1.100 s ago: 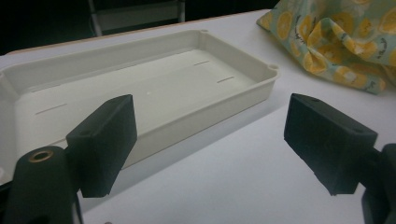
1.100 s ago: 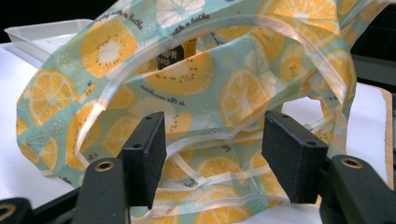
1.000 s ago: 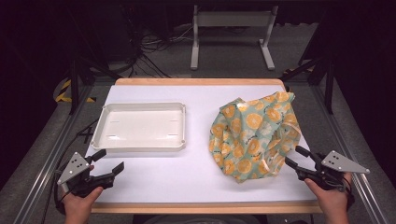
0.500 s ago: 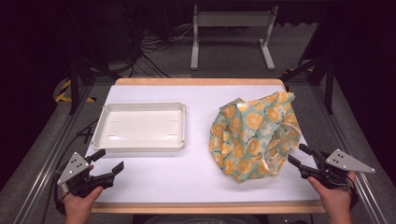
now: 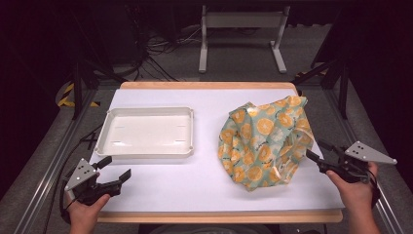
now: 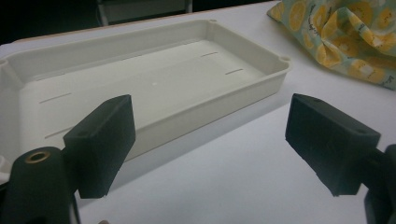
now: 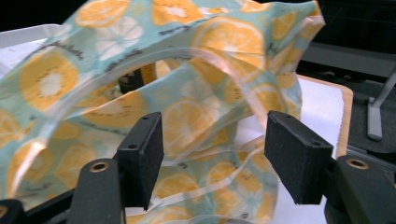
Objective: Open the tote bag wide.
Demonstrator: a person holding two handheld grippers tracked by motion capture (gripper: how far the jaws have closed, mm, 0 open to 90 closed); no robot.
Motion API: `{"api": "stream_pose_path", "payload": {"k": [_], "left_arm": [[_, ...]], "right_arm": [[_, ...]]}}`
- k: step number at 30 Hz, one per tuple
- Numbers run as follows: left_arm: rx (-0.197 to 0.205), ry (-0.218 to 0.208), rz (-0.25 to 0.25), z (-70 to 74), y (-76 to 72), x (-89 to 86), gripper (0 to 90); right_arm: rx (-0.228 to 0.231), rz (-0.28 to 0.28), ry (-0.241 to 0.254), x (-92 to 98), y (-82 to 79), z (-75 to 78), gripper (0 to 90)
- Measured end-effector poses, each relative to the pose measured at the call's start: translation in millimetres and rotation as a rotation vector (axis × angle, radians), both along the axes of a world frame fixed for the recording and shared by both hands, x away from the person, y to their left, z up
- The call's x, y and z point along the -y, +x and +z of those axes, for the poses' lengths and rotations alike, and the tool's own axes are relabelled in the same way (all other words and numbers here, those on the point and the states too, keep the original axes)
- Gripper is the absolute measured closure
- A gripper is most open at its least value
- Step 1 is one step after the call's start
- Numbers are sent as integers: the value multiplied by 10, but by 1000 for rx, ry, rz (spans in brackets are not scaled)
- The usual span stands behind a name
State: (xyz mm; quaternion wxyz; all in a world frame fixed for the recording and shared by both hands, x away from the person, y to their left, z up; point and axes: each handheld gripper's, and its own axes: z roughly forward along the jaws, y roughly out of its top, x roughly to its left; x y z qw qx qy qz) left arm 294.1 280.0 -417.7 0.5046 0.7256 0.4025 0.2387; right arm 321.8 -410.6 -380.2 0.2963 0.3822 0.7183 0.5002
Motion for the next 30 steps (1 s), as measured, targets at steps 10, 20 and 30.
{"api": "stream_pose_path", "payload": {"k": [10,20,30], "left_arm": [[-8,7,0,-18,10,18,162],[-10,9,1,-28,18,21,159],[-15,5,0,-39,23,33,154]], "right_arm": [[-30,-19,-5,97,230,29,376],[-93,-26,-39,165,461,-55,447],[-163,-30,-54,159,575,-235,567]]}}
